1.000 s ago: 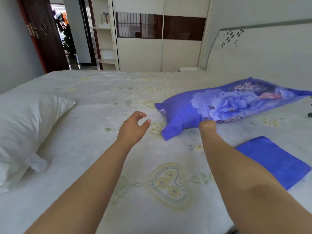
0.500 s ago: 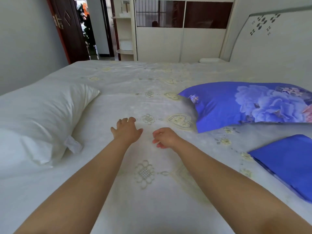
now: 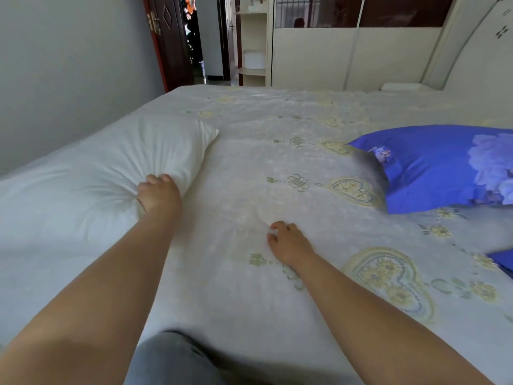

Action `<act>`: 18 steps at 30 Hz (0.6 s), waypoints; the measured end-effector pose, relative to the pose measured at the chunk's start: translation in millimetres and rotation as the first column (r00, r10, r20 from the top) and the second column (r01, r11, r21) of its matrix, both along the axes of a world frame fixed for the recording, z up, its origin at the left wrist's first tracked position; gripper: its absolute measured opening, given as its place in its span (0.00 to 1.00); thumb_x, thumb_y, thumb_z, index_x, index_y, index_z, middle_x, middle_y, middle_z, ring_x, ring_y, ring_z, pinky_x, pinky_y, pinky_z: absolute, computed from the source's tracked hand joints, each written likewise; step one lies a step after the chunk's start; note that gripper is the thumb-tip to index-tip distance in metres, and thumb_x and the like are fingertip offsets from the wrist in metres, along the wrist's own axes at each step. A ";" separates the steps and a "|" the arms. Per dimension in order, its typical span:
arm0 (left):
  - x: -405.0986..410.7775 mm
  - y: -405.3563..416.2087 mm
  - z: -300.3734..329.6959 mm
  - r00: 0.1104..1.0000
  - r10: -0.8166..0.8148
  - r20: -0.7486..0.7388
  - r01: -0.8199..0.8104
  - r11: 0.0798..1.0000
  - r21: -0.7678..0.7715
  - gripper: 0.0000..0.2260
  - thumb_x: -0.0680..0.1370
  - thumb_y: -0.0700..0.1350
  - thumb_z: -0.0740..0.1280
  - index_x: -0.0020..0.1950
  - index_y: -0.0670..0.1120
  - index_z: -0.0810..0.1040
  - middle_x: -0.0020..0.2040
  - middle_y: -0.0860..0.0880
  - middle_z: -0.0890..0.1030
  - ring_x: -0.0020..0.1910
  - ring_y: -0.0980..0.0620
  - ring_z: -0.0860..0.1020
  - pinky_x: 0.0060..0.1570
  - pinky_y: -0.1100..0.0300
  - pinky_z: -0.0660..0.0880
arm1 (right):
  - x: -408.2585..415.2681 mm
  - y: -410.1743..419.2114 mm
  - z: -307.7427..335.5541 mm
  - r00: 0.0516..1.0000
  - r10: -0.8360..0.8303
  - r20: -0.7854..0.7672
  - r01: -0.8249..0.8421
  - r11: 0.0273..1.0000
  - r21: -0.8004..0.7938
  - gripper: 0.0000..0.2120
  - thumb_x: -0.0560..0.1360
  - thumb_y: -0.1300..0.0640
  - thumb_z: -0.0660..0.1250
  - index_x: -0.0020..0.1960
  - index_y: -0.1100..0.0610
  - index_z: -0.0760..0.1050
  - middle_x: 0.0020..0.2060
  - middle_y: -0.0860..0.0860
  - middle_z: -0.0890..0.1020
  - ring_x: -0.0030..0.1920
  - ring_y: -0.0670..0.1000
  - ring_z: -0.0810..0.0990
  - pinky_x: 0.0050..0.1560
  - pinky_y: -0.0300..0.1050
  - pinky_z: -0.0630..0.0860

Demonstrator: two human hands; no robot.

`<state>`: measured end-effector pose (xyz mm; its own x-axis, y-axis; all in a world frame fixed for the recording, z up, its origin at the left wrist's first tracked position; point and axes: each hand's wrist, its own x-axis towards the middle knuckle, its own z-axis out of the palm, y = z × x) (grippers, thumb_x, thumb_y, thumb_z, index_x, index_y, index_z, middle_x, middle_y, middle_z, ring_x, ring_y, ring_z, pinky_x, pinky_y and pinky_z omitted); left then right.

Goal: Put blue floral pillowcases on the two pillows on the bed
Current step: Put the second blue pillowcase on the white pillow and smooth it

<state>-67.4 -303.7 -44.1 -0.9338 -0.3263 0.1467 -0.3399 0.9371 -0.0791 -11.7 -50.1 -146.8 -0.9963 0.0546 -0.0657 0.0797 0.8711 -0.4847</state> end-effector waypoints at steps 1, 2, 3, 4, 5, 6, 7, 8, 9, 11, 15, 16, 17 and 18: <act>-1.5 -2.6 -0.8 1.000 0.017 0.007 -0.017 0.996 0.093 0.23 0.75 0.40 0.64 0.69 0.40 0.63 0.63 0.39 0.70 0.61 0.39 0.72 0.56 0.47 0.72 | 0.7 0.5 -0.4 1.000 0.009 0.021 -0.009 1.000 -0.012 0.20 0.79 0.45 0.55 0.68 0.50 0.64 0.65 0.56 0.67 0.63 0.58 0.71 0.63 0.48 0.68; 0.9 -1.3 1.0 1.000 0.013 0.003 -0.014 0.986 0.164 0.19 0.75 0.38 0.65 0.65 0.39 0.67 0.60 0.39 0.73 0.60 0.39 0.74 0.54 0.48 0.72 | 3.3 5.6 3.3 0.999 0.017 0.044 -0.015 0.999 -0.032 0.20 0.79 0.45 0.56 0.69 0.51 0.64 0.66 0.56 0.66 0.63 0.57 0.71 0.63 0.47 0.68; 3.9 -2.8 0.4 1.000 -0.003 0.005 0.001 0.980 0.200 0.16 0.74 0.37 0.64 0.61 0.39 0.69 0.58 0.40 0.76 0.57 0.40 0.76 0.51 0.49 0.73 | 3.7 6.6 4.6 0.997 0.032 0.074 -0.027 0.997 -0.067 0.21 0.79 0.45 0.57 0.69 0.51 0.64 0.66 0.55 0.66 0.63 0.57 0.71 0.63 0.46 0.68; 7.6 -1.0 2.5 0.999 -0.041 -0.019 0.044 0.975 0.218 0.12 0.74 0.36 0.64 0.57 0.40 0.71 0.55 0.41 0.78 0.54 0.40 0.77 0.49 0.51 0.72 | 4.3 9.5 6.7 0.995 0.040 0.094 -0.029 0.993 -0.114 0.21 0.79 0.45 0.58 0.69 0.51 0.65 0.65 0.55 0.66 0.62 0.56 0.72 0.62 0.45 0.68; 13.1 4.7 6.2 0.993 -0.091 -0.073 0.106 0.967 0.233 0.09 0.74 0.36 0.62 0.54 0.41 0.71 0.52 0.41 0.79 0.51 0.40 0.78 0.46 0.52 0.71 | 6.0 13.7 8.0 0.994 0.045 0.096 -0.029 0.986 -0.165 0.20 0.78 0.46 0.60 0.68 0.52 0.67 0.64 0.55 0.67 0.59 0.54 0.74 0.61 0.43 0.69; 19.8 15.5 12.1 0.978 -0.148 -0.145 0.181 0.951 0.250 0.07 0.74 0.37 0.61 0.51 0.41 0.70 0.51 0.41 0.79 0.50 0.40 0.77 0.45 0.52 0.71 | 10.1 19.6 9.6 0.996 0.040 0.084 -0.020 0.975 -0.222 0.19 0.78 0.48 0.62 0.66 0.53 0.69 0.62 0.55 0.69 0.56 0.53 0.75 0.59 0.42 0.71; 26.4 29.7 19.7 0.954 -0.201 -0.223 0.258 0.928 0.268 0.06 0.74 0.37 0.60 0.50 0.41 0.69 0.50 0.40 0.78 0.49 0.39 0.77 0.45 0.52 0.70 | 13.8 24.4 10.8 0.998 0.024 0.065 -0.005 0.962 -0.275 0.17 0.78 0.50 0.63 0.65 0.54 0.71 0.60 0.54 0.70 0.53 0.51 0.76 0.56 0.41 0.72; 32.5 47.9 27.6 0.925 -0.239 -0.295 0.325 0.901 0.287 0.06 0.74 0.38 0.59 0.50 0.41 0.69 0.50 0.40 0.78 0.50 0.38 0.77 0.46 0.52 0.70 | 17.8 30.1 11.8 0.999 -0.001 0.037 0.012 0.950 -0.312 0.16 0.78 0.52 0.64 0.63 0.55 0.72 0.59 0.54 0.72 0.52 0.51 0.76 0.55 0.40 0.72; 37.2 67.6 35.2 0.901 -0.264 -0.345 0.372 0.879 0.299 0.08 0.74 0.37 0.59 0.52 0.41 0.70 0.50 0.40 0.78 0.50 0.38 0.77 0.45 0.52 0.70 | 21.1 36.1 11.8 0.999 -0.032 0.002 0.030 0.944 -0.328 0.14 0.77 0.53 0.64 0.62 0.55 0.73 0.58 0.55 0.73 0.53 0.51 0.76 0.55 0.40 0.71; 45.8 112.5 44.9 0.868 -0.325 -0.377 0.446 0.843 0.302 0.13 0.73 0.35 0.58 0.56 0.41 0.69 0.50 0.41 0.77 0.50 0.39 0.77 0.42 0.54 0.68 | 29.4 54.5 14.9 0.989 -0.116 -0.088 0.082 0.943 -0.322 0.12 0.77 0.55 0.64 0.60 0.55 0.75 0.58 0.55 0.74 0.56 0.53 0.76 0.58 0.41 0.71; 58.4 172.9 37.3 0.811 -0.435 -0.391 0.547 0.802 0.241 0.15 0.71 0.33 0.59 0.58 0.41 0.68 0.50 0.42 0.75 0.48 0.40 0.76 0.38 0.55 0.66 | 46.7 118.4 29.3 0.913 -0.314 -0.261 0.290 0.949 -0.127 0.14 0.76 0.57 0.62 0.61 0.53 0.75 0.60 0.56 0.73 0.62 0.57 0.71 0.62 0.47 0.69; 61.5 189.5 33.0 0.789 -0.467 -0.399 0.574 0.792 0.207 0.16 0.71 0.33 0.59 0.57 0.41 0.68 0.50 0.42 0.75 0.48 0.40 0.75 0.37 0.54 0.66 | 56.5 146.6 33.3 0.885 -0.380 -0.269 0.380 0.923 -0.056 0.15 0.76 0.56 0.62 0.62 0.53 0.74 0.62 0.56 0.72 0.64 0.57 0.69 0.63 0.49 0.67; 63.5 198.9 28.8 0.772 -0.493 -0.401 0.592 0.788 0.172 0.16 0.71 0.33 0.60 0.58 0.41 0.68 0.50 0.43 0.74 0.48 0.41 0.75 0.36 0.54 0.65 | 63.3 170.4 35.8 0.853 -0.448 -0.268 0.469 0.883 0.017 0.16 0.76 0.56 0.61 0.64 0.52 0.72 0.64 0.56 0.70 0.65 0.58 0.67 0.64 0.50 0.65; 66.2 209.1 23.7 0.752 -0.521 -0.404 0.612 0.780 0.133 0.16 0.70 0.33 0.60 0.58 0.42 0.68 0.50 0.43 0.74 0.48 0.41 0.74 0.35 0.54 0.65 | 71.5 195.4 37.1 0.815 -0.515 -0.265 0.554 0.826 0.099 0.17 0.76 0.56 0.61 0.65 0.52 0.71 0.66 0.56 0.68 0.66 0.58 0.65 0.65 0.51 0.63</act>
